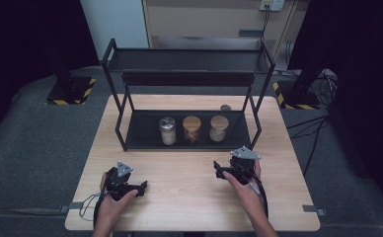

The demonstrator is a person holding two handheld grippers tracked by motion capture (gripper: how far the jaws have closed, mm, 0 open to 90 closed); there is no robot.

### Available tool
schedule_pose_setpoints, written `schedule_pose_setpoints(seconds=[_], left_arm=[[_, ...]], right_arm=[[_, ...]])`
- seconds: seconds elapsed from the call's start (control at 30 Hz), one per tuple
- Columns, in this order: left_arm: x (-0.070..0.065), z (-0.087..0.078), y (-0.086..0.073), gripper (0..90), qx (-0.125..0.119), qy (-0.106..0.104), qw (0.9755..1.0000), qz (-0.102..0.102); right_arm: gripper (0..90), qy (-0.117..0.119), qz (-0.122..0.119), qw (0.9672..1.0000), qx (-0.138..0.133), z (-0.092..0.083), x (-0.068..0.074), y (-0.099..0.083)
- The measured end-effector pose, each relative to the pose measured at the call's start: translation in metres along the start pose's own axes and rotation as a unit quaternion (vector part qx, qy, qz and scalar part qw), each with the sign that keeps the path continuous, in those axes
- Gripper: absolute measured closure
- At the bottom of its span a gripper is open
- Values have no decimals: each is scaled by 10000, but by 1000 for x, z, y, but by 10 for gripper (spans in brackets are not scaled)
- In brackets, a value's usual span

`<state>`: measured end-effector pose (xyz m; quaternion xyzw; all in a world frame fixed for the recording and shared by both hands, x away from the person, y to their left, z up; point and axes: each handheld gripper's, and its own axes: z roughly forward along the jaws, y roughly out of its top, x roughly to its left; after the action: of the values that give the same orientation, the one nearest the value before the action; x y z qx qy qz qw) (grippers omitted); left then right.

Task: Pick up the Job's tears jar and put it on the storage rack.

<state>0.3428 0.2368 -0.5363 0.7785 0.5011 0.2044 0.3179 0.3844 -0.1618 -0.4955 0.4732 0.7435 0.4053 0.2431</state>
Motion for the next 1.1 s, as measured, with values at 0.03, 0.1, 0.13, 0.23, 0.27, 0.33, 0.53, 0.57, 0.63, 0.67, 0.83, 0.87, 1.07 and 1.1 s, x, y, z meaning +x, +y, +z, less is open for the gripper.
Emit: schedule_pose_setpoints(seconds=[0.03, 0.1, 0.13, 0.23, 0.27, 0.33, 0.53, 0.57, 0.63, 0.67, 0.83, 0.87, 1.07, 1.1], left_arm=[[0, 0, 0, 0, 0, 0, 10000, 0], [0, 0, 0, 0, -1, 0, 10000, -1], [0, 0, 0, 0, 0, 1, 10000, -1], [0, 0, 0, 0, -1, 2, 10000, -1], [0, 0, 0, 0, -1, 2, 10000, -2], [0, 0, 0, 0, 0, 2, 10000, -2], [0, 0, 0, 0, 1, 13, 10000, -10], [0, 0, 0, 0, 1, 12, 10000, -9], [0, 0, 0, 0, 1, 13, 10000, -9], [0, 0, 0, 0, 2, 13, 10000, -10], [0, 0, 0, 0, 1, 12, 10000, -10], [0, 0, 0, 0, 2, 11, 10000, -10], [0, 0, 0, 0, 2, 11, 10000, -11], [0, 0, 0, 0, 3, 11, 10000, -10]], right_arm=[[31, -2, -2, 10000, 4, -1, 0, -1], [31, 0, 5, 10000, 1, -2, 0, -3], [31, 8, 18, 10000, 1, -3, 0, -4], [31, 21, 42, 10000, 3, -4, 0, -6], [31, 23, 45, 10000, 6, -5, 0, -7], [31, 24, 72, 10000, -6, -7, 0, -9], [31, 42, 94, 9999, 18, -12, -1, -16], [31, 50, 91, 9999, 11, -13, -1, -17], [31, 46, 124, 9999, -3, -16, 0, -19], [31, 48, 112, 9999, 3, -17, -1, -20], [31, 23, 27, 10000, 78, -20, 1, -28], [31, 9, -8, 9999, 103, -20, 2, -30], [32, 70, -253, 9984, 505, -10, 8, -43], [31, 84, -267, 9979, 578, -8, 9, -44]])
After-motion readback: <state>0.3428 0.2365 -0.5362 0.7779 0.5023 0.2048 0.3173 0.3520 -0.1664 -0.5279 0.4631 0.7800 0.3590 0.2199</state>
